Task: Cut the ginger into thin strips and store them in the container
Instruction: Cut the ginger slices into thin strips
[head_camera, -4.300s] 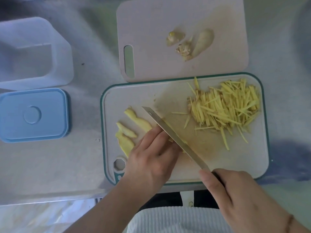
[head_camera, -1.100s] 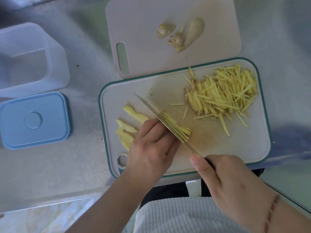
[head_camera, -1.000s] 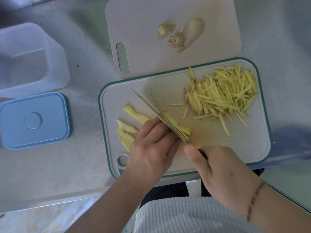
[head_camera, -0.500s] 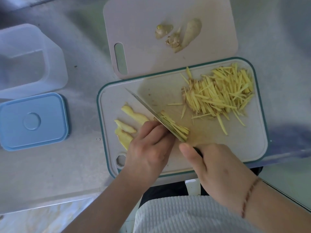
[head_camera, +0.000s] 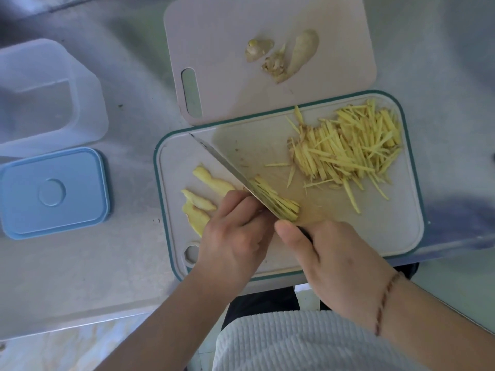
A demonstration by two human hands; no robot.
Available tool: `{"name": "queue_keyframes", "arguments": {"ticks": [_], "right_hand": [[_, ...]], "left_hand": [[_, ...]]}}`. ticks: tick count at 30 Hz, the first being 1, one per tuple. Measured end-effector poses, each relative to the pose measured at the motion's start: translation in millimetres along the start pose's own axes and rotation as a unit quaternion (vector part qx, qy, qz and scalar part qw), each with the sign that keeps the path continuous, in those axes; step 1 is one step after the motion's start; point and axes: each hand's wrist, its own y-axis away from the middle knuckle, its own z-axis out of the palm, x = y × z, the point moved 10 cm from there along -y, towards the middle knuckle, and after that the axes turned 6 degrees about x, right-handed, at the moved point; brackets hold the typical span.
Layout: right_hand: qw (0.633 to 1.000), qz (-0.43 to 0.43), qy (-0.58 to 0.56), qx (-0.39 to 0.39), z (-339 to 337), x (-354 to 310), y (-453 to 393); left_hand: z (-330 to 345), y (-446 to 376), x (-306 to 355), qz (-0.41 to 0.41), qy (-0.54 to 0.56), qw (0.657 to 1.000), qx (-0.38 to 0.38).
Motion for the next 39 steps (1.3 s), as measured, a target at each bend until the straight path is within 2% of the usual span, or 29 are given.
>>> {"name": "queue_keyframes", "arguments": {"ticks": [6, 13, 21, 28, 33, 36, 39], "right_hand": [[0.999, 0.038, 0.038, -0.001, -6, 18, 26], [1.000, 0.000, 0.016, -0.019, -1, -5, -3], [0.999, 0.038, 0.033, -0.017, -2, 21, 27], [1.000, -0.008, 0.012, -0.015, 1, -5, -2], [1.000, 0.023, 0.007, -0.015, -4, 18, 28], [0.999, 0.031, 0.020, -0.027, 2, 24, 33], [0.999, 0.025, 0.044, -0.006, -6, 23, 28]], "left_hand": [[-1, -1, -1, -0.004, -0.001, 1.000, 0.003], [-2, -1, -1, -0.011, 0.011, 1.000, 0.008], [-3, -3, 0, -0.011, 0.009, 1.000, -0.006], [-7, -10, 0, -0.020, 0.038, 0.999, -0.002], [-12, -8, -9, -0.053, 0.064, 0.996, 0.010], [-10, -5, -7, -0.049, 0.057, 0.997, -0.008], [-11, -10, -5, -0.046, 0.057, 0.997, -0.005]]}}
